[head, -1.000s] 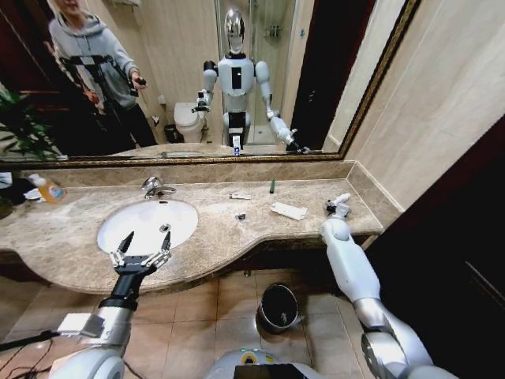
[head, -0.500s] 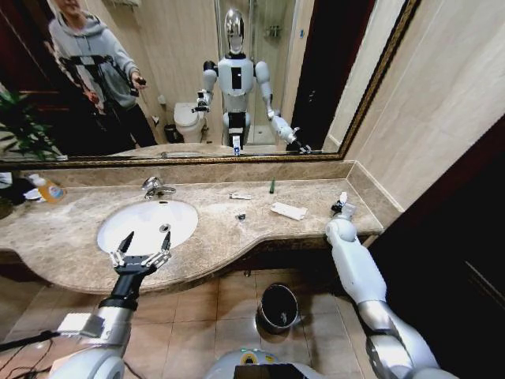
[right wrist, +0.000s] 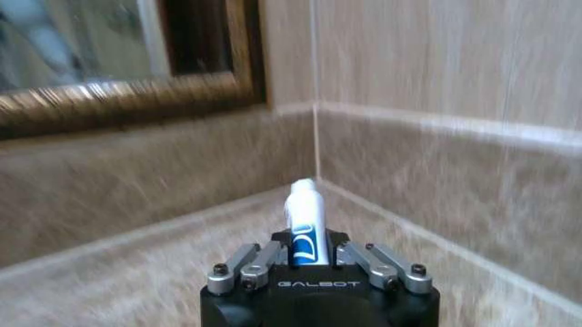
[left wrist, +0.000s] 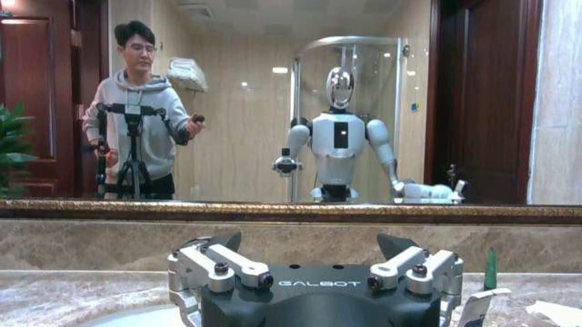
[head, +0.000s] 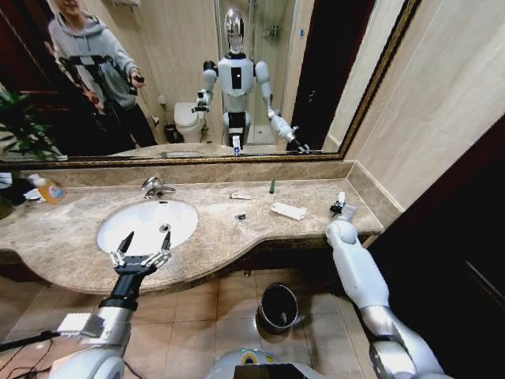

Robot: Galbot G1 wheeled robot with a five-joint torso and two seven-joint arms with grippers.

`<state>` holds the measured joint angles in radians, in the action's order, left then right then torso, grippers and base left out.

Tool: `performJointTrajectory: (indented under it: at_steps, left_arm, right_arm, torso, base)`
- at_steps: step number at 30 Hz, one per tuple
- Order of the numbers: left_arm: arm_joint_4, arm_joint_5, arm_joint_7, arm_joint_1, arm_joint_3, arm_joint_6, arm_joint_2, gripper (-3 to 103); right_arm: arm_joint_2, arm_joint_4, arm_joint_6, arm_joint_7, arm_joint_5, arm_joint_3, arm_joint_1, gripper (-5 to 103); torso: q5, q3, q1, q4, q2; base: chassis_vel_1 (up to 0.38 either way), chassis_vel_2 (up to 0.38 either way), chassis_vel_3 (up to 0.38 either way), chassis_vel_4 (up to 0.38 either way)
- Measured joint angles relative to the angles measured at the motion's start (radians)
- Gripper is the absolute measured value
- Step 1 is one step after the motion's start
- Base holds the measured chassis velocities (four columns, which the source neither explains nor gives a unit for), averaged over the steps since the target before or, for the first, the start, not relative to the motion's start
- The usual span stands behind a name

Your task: Pick up the trash from the sink and place it in the trash bin.

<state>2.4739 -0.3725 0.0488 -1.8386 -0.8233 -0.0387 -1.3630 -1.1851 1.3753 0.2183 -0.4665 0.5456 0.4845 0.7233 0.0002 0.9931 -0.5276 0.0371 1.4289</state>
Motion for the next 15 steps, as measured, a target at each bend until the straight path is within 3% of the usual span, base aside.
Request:
performJointTrajectory:
  at_steps: [4,9,13,15]
  left_arm:
    - [0.0,0.0,0.0,0.0,0.0,0.0,0.0,100]
    - [0.0,0.0,0.0,0.0,0.0,0.0,0.0,100]
    - [0.0,0.0,0.0,0.0,0.0,0.0,0.0,100]
    - [0.0,0.0,0.0,0.0,0.0,0.0,0.0,100]
  right_arm:
    - [0.076,0.2,-0.039,0.091,0.008,0.038,0.148,22]
    - [0.117,0.361,-0.09,0.175,-0.008,0.075,0.295,22]
    - [0.131,0.448,-0.105,0.191,-0.006,0.095,0.377,22]
    - [0.132,0.516,-0.151,0.214,-0.032,0.128,0.475,22]
  torso:
    - [0.0,0.0,0.0,-0.0003,0.0]
    - [0.0,0.0,0.0,-0.0004,0.0]
    - [-0.0001,0.0,0.0,-0.0001,0.0]
    - [-0.0004,0.0,0.0,-0.0002,0.0]
  base:
    - [0.0,0.0,0.0,0.0]
    - [0.0,0.0,0.0,0.0]
    - [0.0,0.0,0.0,0.0]
    - [0.0,0.0,0.0,0.0]
